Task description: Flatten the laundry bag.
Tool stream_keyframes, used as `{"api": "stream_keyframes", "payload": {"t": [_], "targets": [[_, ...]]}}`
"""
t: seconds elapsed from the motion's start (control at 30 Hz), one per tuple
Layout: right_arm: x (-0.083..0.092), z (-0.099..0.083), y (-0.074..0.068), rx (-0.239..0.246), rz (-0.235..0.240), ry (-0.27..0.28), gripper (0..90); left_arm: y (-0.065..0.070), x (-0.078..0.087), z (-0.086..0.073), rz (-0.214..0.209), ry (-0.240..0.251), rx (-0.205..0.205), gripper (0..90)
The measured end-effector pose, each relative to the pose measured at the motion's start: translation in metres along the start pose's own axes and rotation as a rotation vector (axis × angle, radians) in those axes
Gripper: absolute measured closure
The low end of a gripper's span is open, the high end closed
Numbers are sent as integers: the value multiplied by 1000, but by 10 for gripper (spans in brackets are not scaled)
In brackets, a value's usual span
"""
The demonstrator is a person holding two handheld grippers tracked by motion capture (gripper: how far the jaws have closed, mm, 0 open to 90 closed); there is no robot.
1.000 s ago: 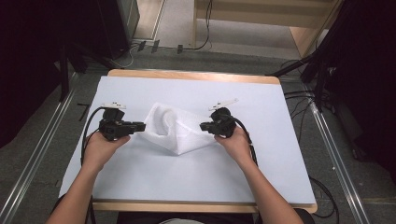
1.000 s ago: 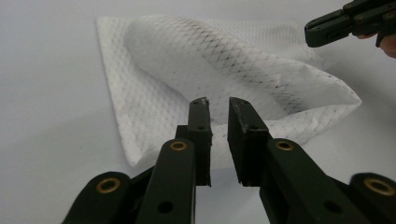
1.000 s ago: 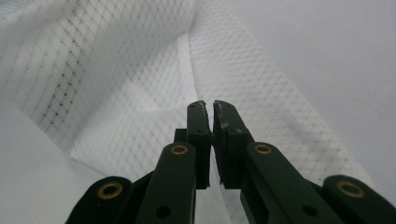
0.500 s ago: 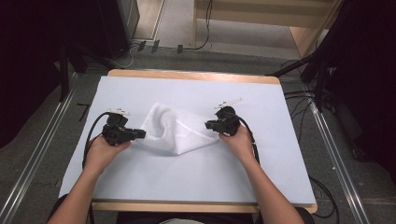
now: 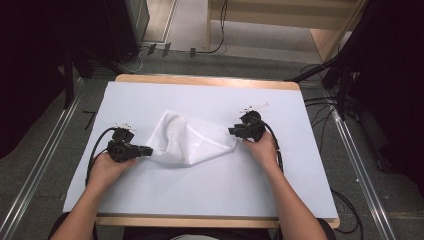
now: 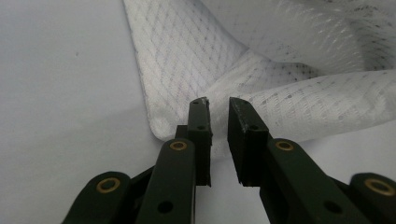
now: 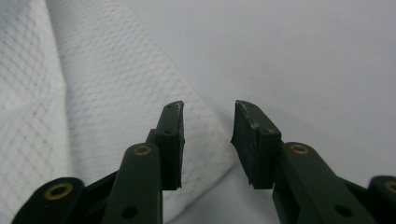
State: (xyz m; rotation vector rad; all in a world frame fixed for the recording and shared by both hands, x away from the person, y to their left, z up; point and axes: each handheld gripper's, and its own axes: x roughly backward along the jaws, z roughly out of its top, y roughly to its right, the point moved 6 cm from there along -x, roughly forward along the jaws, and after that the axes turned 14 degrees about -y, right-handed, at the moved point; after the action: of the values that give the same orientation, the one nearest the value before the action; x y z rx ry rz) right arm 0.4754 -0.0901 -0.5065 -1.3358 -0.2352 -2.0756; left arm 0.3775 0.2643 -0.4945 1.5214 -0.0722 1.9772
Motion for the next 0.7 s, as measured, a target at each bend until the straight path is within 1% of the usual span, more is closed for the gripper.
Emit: {"api": "stream_keyframes", "payload": {"t": [0.07,0.1,0.13,0.23,0.3,0.33,0.37,0.4,0.5,0.53,0.6,0.63,0.7], "targets": [[-1,-1,5,-11,-5,-4,632,0,-1,0,1,-6,-3,794],[-1,-1,5,-11,-5,-4,632,0,-1,0,1,-6,-3,793],[-3,-3,7,-18,0,-13,631,0,-1,0,0,-2,1,793],[-3,-4,7,-17,-3,-16,642,0,-1,0,-1,-1,1,793],[-3,-4,4,0,-20,-22,702,0,-1,0,-1,1,3,793],[-3,-4,3,7,-36,-25,764,0,-1,0,-1,1,3,792],[-3,-4,3,15,-46,-31,806,0,-1,0,-4,3,4,793],[-3,-5,1,14,-21,-43,871,0,-1,0,-3,3,5,792],[-3,-4,2,2,-10,-51,885,0,0,1,-2,7,6,789],[-3,-4,3,3,-15,-50,886,-1,0,1,-2,10,5,786],[-3,-3,5,2,-20,-48,886,-1,3,2,2,28,7,783],[-1,-3,10,-11,-33,-41,885,-1,6,4,-3,51,12,779],[-1,-3,13,-12,-35,-40,885,0,8,4,-5,59,13,778]]}}
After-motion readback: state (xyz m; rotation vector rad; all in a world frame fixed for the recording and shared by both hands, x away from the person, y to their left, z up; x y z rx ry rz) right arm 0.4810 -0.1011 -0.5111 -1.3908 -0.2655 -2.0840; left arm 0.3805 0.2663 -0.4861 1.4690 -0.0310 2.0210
